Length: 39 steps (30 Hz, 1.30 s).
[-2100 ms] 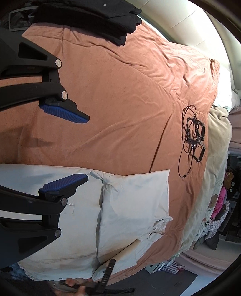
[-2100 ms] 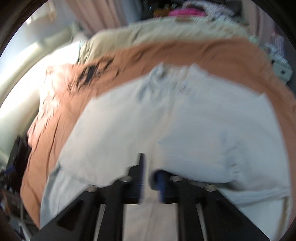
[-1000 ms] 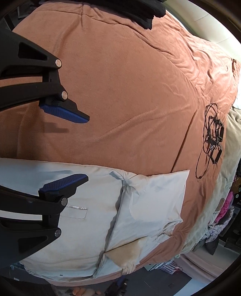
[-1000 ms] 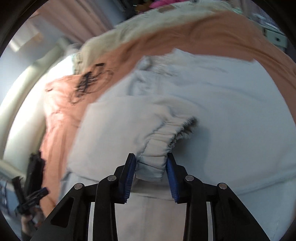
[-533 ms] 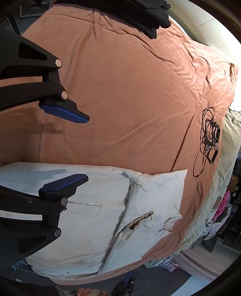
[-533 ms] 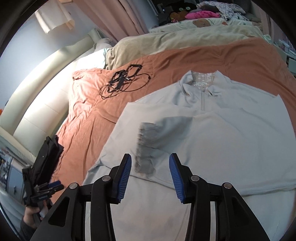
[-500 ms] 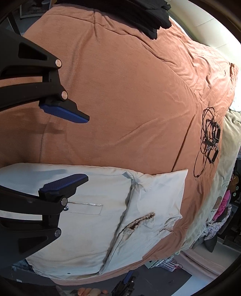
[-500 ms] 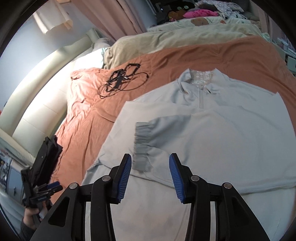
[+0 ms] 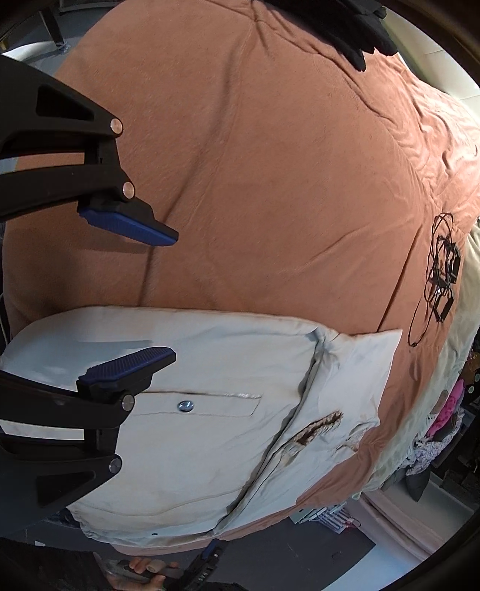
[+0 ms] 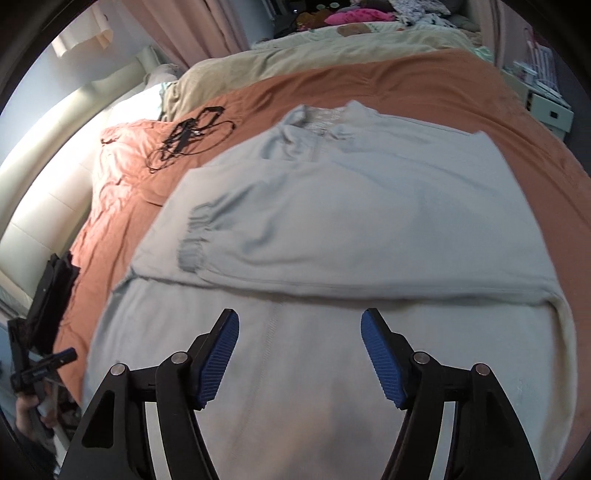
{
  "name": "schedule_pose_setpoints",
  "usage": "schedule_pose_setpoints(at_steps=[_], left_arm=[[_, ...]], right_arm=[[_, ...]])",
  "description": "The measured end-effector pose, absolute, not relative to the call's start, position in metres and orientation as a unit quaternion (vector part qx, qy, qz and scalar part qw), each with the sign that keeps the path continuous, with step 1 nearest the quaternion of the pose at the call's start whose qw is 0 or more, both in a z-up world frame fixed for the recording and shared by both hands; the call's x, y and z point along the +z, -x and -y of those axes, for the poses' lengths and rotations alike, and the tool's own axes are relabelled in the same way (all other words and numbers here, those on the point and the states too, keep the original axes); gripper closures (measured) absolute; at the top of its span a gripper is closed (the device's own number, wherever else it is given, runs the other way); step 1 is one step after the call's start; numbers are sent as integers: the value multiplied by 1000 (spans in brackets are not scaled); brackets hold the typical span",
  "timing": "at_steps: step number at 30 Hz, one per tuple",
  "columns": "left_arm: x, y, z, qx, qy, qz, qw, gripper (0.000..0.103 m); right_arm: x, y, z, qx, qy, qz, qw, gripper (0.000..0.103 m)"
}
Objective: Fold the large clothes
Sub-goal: 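Grasp the jacket hem with the left gripper and lift it toward the collar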
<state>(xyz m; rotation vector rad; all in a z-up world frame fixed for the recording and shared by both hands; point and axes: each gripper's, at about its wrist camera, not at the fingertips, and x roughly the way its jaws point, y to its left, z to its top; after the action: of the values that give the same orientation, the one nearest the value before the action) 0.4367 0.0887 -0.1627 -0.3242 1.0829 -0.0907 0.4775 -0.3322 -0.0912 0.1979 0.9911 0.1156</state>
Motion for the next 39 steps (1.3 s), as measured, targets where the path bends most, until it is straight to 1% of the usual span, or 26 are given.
schedule_pose_setpoints(at_steps=[4,14,21,28,30,31,32,36,39], left_arm=[[-169,-425,-83,-58,163,-505,846,45],[-192,-403,-73,-89,200,-513,830,45],[-198,-395,-58,-112,211,-514,824,46],[-203,-386,-58,-123,253,-506,815,46],[-204,-383,-59,-127,271,-503,811,48],[-204,-381,-59,-129,276,-503,809,51],[-205,-379,-59,-131,278,-502,808,51],[-209,-380,-63,-139,292,-499,804,51],[-213,-390,-62,-139,302,-497,802,51]], right_arm=[[-101,-443,378,25,-106,-478,872,34],[-115,-349,471,-42,-147,-460,875,34],[-130,-297,521,-61,-202,-446,870,34],[-154,-268,533,-35,-248,-443,861,34],[-159,-262,530,-5,-263,-435,861,34],[-162,-259,527,11,-275,-431,859,36],[-164,-255,524,26,-291,-427,856,39],[-171,-246,507,74,-322,-413,848,39],[-175,-252,501,74,-329,-415,845,39]])
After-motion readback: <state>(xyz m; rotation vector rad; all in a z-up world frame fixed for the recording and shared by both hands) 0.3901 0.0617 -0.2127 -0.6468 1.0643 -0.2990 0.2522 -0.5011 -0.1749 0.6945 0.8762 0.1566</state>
